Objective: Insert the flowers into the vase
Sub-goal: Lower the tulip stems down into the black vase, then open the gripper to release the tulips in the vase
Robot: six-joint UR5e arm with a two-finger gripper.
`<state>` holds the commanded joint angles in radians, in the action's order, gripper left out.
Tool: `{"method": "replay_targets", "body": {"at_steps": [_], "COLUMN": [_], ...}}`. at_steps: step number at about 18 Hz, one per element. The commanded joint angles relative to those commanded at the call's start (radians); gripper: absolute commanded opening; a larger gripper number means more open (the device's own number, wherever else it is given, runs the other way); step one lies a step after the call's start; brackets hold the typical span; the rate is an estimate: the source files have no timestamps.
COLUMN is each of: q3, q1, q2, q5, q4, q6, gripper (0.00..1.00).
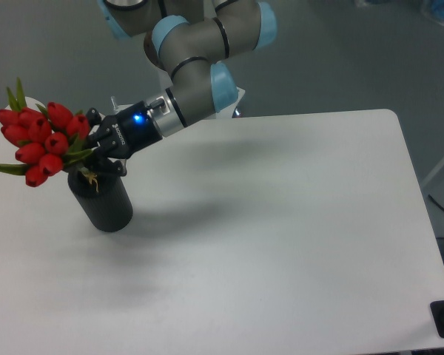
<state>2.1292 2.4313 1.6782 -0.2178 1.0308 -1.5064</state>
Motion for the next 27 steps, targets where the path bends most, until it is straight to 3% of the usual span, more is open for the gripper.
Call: {"method": "replay_targets", "body": {"at_steps": [2, 3, 12, 15, 20, 23, 27], "q3": [0.008, 0.015, 0.041, 0.069, 0.069, 0.063, -0.009], "q1": [0.005, 0.008, 0.072, 0.086, 0.124, 0.190, 0.303], "q2": [0.000, -0.002, -0.015, -0.044, -0.061, -0.061, -0.054], "q5": [-0.002, -0.002, -0.018, -0.023, -0.149, -0.153, -0.153], "q4": [0.002, 0.002, 0.000, -0.002, 0.000, 0.000, 0.008], "q6": [0.000, 0.000, 0.011, 0.009, 0.021, 0.020, 0.028], "gripper": [0.90, 1.00, 1.00, 1.00, 1.00, 1.00, 1.00]}}
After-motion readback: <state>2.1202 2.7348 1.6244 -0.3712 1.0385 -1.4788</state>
